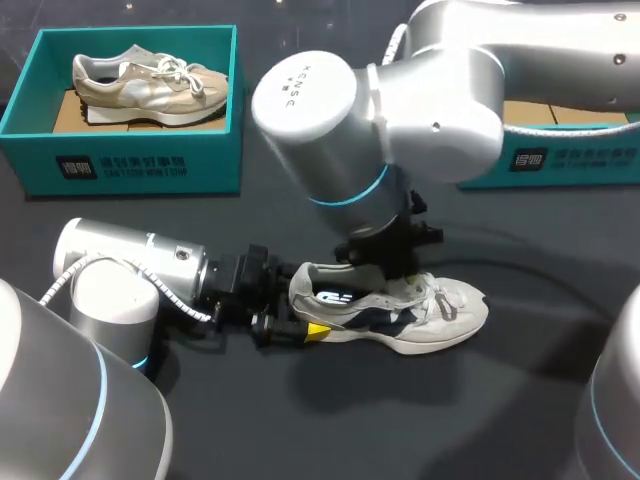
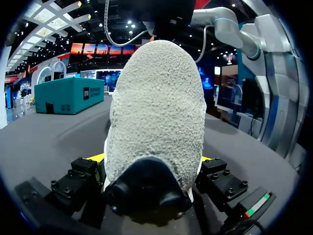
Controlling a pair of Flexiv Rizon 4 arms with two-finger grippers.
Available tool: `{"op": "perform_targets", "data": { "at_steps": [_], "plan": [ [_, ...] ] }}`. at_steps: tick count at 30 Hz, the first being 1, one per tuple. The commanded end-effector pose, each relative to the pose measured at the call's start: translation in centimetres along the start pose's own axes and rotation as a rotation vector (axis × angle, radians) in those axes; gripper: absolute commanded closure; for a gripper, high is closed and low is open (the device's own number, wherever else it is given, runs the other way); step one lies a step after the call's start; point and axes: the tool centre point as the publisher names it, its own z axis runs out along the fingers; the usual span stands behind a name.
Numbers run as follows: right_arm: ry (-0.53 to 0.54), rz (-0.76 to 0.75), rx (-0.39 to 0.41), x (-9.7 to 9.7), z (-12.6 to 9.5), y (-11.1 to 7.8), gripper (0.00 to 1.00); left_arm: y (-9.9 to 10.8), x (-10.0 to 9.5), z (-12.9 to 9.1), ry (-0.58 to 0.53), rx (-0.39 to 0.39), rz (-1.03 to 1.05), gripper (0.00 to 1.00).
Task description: Take the shoe out of the shoebox, open the shoe tongue, remove and reinsert the insole, then place the shoe into the shoebox
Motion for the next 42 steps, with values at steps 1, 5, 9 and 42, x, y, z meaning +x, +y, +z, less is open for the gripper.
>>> {"op": "perform_targets", "data": {
  "at_steps": [1,5,9,42],
  "plan": [
    [0.139,0.188,0.034,-2.2,0.6,0.3,1.00,0.3,-0.4,-0.2,0.002,-0.003,0.000,1.00],
    [0.139,0.188,0.034,-2.2,0.6,0.3,1.00,0.3,-0.4,-0.2,0.002,-0.003,0.000,1.00],
    [0.139,0.188,0.034,-2.2,0.6,0.3,1.00,0.3,-0.4,-0.2,0.002,-0.003,0.000,1.00],
    [0.122,0.134,0.164,-5.8,3.3,0.6,1.00,0.3,-0.4,-0.2,0.002,-0.003,0.000,1.00]
  ]
}}
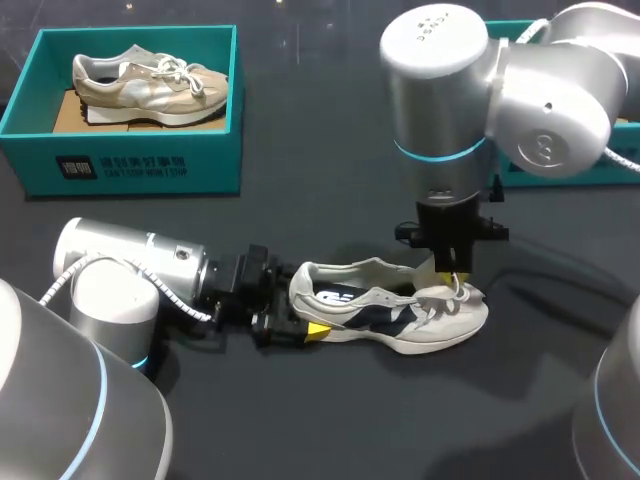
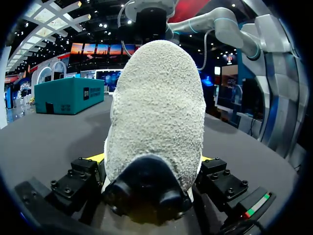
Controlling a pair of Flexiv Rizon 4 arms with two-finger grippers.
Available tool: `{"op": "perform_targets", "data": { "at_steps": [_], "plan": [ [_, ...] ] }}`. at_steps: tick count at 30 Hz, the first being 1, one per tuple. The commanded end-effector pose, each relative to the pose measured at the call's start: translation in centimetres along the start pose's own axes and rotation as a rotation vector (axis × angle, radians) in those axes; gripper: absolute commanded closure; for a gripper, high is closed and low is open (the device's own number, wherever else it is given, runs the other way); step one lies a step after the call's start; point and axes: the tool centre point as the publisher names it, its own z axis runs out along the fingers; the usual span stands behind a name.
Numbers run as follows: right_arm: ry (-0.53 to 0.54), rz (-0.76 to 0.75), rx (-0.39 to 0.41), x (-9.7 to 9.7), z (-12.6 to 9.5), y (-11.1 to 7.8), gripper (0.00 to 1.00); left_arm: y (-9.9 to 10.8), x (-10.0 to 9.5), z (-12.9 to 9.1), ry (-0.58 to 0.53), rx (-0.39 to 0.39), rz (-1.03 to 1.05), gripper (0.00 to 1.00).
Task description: Take the shoe out of the shoebox, open the shoe tongue, remove and reinsert the insole, then place the shoe into the shoebox
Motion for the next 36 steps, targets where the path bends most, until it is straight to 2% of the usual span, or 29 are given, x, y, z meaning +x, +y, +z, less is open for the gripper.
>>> {"op": "perform_targets", "data": {
  "at_steps": [1,4,5,6,9,11,13,16,18,20,25,30,36],
  "plan": [
    [-0.002,0.001,0.013,-0.1,1.0,0.3,1.00,0.3,-0.3,-0.2,0.002,-0.003,0.000,1.00],
    [-0.014,0.013,0.031,-0.2,1.7,0.3,1.00,0.3,-0.3,-0.2,0.002,-0.003,0.000,1.00],
    [-0.016,0.021,0.039,-0.2,1.9,0.3,0.93,0.3,-0.3,-0.2,0.002,-0.003,0.000,1.00],
    [-0.026,0.028,0.049,-0.3,2.1,0.3,0.75,0.3,-0.3,-0.2,0.002,-0.003,0.000,1.00],
    [-0.047,0.042,0.057,-0.4,2.4,0.3,0.58,0.3,-0.3,-0.2,0.002,-0.003,0.000,1.00],
    [-0.055,0.048,0.060,-0.5,2.5,0.3,0.51,0.3,-0.3,-0.2,0.002,-0.003,0.000,1.00],
    [-0.058,0.058,0.060,-0.6,2.5,0.2,0.16,0.3,-0.3,-0.2,0.002,-0.003,0.000,1.00],
    [-0.079,0.074,0.055,-0.9,2.2,0.3,0.06,0.3,-0.3,-0.2,0.002,-0.003,0.000,1.00],
    [-0.084,0.077,0.048,-1.2,1.8,0.3,0.06,0.3,-0.3,-0.2,0.002,-0.003,0.000,1.00],
    [-0.087,0.081,0.027,-1.5,0.9,0.1,0.01,0.3,-0.3,-0.2,0.002,-0.003,0.000,1.00],
    [-0.070,0.064,-0.042,-2.1,-2.4,-0.4,0.00,0.3,-0.3,-0.2,0.002,-0.003,0.000,1.00],
    [-0.076,-0.002,-0.129,-1.7,-6.1,-0.8,0.00,0.3,-0.3,-0.2,0.002,-0.003,0.000,1.00],
    [-0.078,-0.118,-0.201,-0.5,-9.1,-0.9,0.09,0.3,-0.3,-0.2,0.002,-0.003,0.000,1.00]
  ]
}}
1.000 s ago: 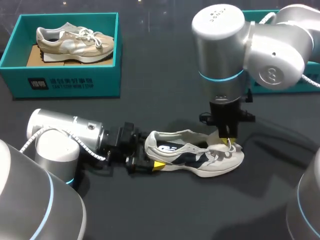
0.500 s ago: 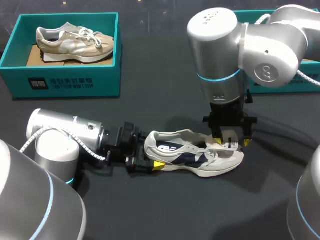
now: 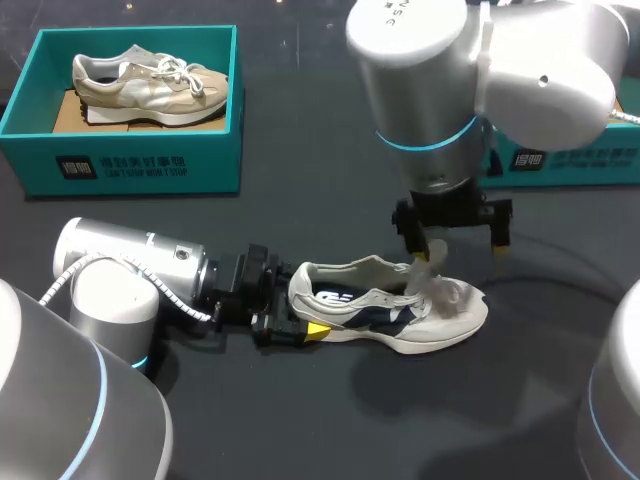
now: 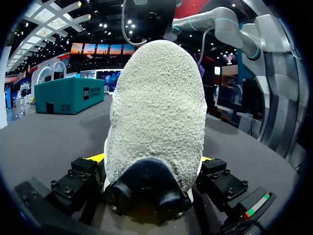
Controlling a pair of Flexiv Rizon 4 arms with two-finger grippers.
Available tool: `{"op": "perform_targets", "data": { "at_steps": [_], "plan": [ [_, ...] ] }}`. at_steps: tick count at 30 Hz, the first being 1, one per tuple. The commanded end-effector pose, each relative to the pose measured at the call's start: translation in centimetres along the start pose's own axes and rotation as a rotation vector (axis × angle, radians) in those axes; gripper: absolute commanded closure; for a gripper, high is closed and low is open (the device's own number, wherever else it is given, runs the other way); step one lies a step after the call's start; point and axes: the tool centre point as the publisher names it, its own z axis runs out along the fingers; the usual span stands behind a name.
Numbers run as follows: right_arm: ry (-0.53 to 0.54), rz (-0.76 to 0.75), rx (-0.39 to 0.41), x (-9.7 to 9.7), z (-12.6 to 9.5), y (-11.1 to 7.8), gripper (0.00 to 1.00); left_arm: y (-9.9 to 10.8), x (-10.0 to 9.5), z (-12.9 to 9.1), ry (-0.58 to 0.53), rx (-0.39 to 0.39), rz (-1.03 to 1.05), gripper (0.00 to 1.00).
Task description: Take the shoe out of the shoebox, open the shoe tongue, remove and reinsert the insole, then place the shoe into the shoebox
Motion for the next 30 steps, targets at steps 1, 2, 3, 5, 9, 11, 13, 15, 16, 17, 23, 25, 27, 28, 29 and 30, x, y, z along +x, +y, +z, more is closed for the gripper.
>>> {"op": "perform_targets", "data": {
  "at_steps": [1,2,3,5,9,11,13,15,16,17,23,25,27,28,29,30],
  "plan": [
    [-0.006,-0.060,-0.061,0.6,-3.1,-0.1,0.12,0.3,-0.3,-0.1,0.002,-0.003,0.000,1.00],
    [0.006,-0.098,-0.073,0.8,-3.5,0.0,0.16,0.3,-0.3,-0.1,0.002,-0.003,0.000,1.00],
    [0.020,-0.133,-0.082,1.1,-3.8,0.1,0.18,0.3,-0.3,-0.1,0.002,-0.003,0.000,1.00],
    [0.028,-0.186,-0.096,1.6,-4.4,0.3,0.35,0.3,-0.3,-0.1,0.002,-0.003,0.000,1.00],
    [0.058,-0.358,-0.122,2.9,-5.7,0.5,0.87,0.3,-0.3,-0.1,0.002,-0.003,0.000,1.00],
    [0.068,-0.443,-0.134,3.5,-6.3,0.6,1.00,0.3,-0.3,-0.1,0.002,-0.003,0.000,1.00],
    [0.087,-0.545,-0.153,4.2,-6.8,0.5,1.00,0.3,-0.3,-0.1,0.002,-0.003,0.000,1.00],
    [0.129,-0.695,-0.179,5.2,-7.3,0.1,1.00,0.3,-0.3,-0.1,0.002,-0.003,0.000,1.00],
    [0.146,-0.777,-0.180,5.8,-7.5,-0.1,1.00,0.3,-0.3,-0.1,0.002,-0.003,0.000,1.00],
    [0.162,-0.846,-0.181,6.2,-7.7,-0.3,1.00,0.3,-0.3,-0.1,0.002,-0.003,0.000,1.00],
    [0.147,-0.835,-0.183,6.5,-7.9,-0.6,1.00,0.3,-0.3,-0.1,0.002,-0.003,0.000,1.00],
    [0.147,-0.835,-0.183,6.5,-7.9,-0.6,1.00,0.3,-0.3,-0.1,0.002,-0.003,0.000,1.00],
    [0.147,-0.835,-0.183,6.5,-7.9,-0.6,1.00,0.3,-0.3,-0.1,0.002,-0.003,0.000,1.00],
    [0.147,-0.835,-0.183,6.5,-7.9,-0.6,1.00,0.3,-0.3,-0.1,0.002,-0.003,0.000,1.00],
    [0.147,-0.835,-0.183,6.5,-7.9,-0.6,1.00,0.3,-0.3,-0.1,0.002,-0.003,0.000,1.00],
    [0.147,-0.835,-0.183,6.5,-7.9,-0.6,1.00,0.3,-0.3,-0.1,0.002,-0.003,0.000,1.00]
  ]
}}
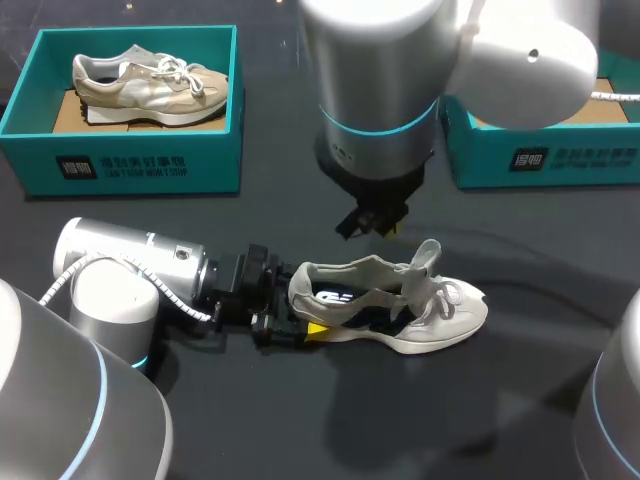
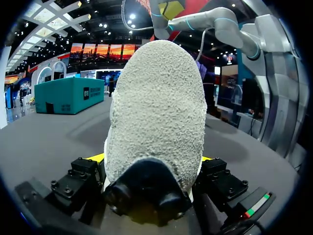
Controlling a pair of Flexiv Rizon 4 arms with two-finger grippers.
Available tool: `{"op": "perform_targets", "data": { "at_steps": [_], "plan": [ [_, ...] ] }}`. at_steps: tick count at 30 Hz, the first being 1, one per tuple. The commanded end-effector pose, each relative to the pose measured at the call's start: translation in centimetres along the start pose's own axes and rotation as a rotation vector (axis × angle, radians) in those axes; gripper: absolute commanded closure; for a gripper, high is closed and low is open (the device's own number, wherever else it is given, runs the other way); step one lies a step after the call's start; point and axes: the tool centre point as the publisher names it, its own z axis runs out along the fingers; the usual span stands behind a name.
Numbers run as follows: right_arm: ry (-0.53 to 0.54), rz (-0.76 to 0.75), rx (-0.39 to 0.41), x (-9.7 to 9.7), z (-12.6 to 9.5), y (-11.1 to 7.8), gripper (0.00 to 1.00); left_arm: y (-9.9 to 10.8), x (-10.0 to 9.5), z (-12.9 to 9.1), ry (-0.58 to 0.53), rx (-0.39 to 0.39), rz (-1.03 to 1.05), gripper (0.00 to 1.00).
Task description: Take the shoe out of the shoebox, open the shoe tongue, remove and reinsert the insole, then place the shoe into the shoebox
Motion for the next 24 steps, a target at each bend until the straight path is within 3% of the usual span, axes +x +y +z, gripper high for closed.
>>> {"op": "perform_targets", "data": {
  "at_steps": [1,4,9,15,20,24],
  "plan": [
    [0.010,0.002,-0.006,-0.3,0.3,-0.2,1.00,0.3,-0.3,-0.1,0.001,-0.003,0.000,1.00],
    [0.010,-0.009,-0.006,-0.2,0.4,0.0,1.00,0.3,-0.3,-0.1,0.001,-0.003,0.000,1.00],
    [0.064,-0.230,-0.022,0.7,1.5,1.2,1.00,0.3,-0.3,-0.1,0.001,-0.003,0.000,1.00],
    [0.096,-0.394,-0.016,1.6,2.6,2.5,1.00,0.3,-0.3,-0.1,0.001,-0.003,0.000,1.00],
    [0.188,-0.613,-0.041,2.6,5.4,3.0,1.00,0.3,-0.3,-0.1,0.001,-0.003,0.000,1.00],
    [0.188,-0.613,-0.041,2.6,5.4,3.0,1.00,0.3,-0.3,-0.1,0.001,-0.003,0.000,1.00]
  ]
}}
